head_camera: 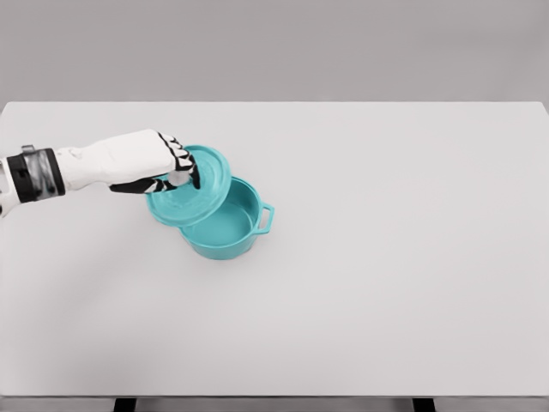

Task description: Cover the pot with left arm

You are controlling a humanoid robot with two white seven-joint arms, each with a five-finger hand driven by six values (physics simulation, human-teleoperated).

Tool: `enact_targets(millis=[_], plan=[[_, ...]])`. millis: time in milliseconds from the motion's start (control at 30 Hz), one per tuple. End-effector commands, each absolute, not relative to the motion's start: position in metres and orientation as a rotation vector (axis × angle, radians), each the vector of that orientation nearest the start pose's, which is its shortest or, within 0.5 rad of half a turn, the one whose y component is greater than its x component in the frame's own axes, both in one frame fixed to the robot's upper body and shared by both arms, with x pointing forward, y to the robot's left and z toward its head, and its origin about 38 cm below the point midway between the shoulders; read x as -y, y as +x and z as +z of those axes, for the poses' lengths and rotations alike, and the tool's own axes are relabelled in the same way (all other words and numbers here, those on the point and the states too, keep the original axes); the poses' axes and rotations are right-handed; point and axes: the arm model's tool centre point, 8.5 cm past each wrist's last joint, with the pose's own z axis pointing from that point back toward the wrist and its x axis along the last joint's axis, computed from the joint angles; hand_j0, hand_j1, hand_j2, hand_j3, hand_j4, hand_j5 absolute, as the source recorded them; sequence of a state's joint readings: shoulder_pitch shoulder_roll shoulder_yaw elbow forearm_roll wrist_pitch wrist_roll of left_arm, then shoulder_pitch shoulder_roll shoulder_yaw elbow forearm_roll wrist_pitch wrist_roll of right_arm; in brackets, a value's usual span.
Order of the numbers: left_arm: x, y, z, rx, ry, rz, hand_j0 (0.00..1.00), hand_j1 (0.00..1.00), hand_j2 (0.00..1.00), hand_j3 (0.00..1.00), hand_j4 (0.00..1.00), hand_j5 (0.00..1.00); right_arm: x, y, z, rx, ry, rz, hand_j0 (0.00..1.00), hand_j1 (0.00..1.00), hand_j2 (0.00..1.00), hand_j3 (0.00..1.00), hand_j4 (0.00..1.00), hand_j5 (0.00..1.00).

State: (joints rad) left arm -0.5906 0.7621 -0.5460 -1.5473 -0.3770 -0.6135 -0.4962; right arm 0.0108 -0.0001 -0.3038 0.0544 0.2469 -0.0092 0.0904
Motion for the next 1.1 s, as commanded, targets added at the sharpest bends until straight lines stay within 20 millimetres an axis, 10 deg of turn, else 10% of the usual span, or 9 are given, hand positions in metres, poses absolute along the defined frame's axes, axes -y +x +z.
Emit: enact_targets(millis=[0, 1067], plan=[[-0.258, 0.417, 0.235, -2.213, -0.473, 2.803, 0.54, 0.54, 0.54, 0.54, 0.54, 0.54, 0.258, -0.025, -0.261, -0.051, 0.018, -0.062, 1.00, 1.00, 1.00, 1.00, 1.00, 1.00], [-0.223, 0.410, 0.217, -2.206, -0.371, 2.769, 0.54, 0.54, 0.54, 0.54, 0.54, 0.54, 0.258, -0.024, -0.261, -0.049, 0.018, -0.062, 1.00, 1.00, 1.00, 1.00, 1.00, 1.00]])
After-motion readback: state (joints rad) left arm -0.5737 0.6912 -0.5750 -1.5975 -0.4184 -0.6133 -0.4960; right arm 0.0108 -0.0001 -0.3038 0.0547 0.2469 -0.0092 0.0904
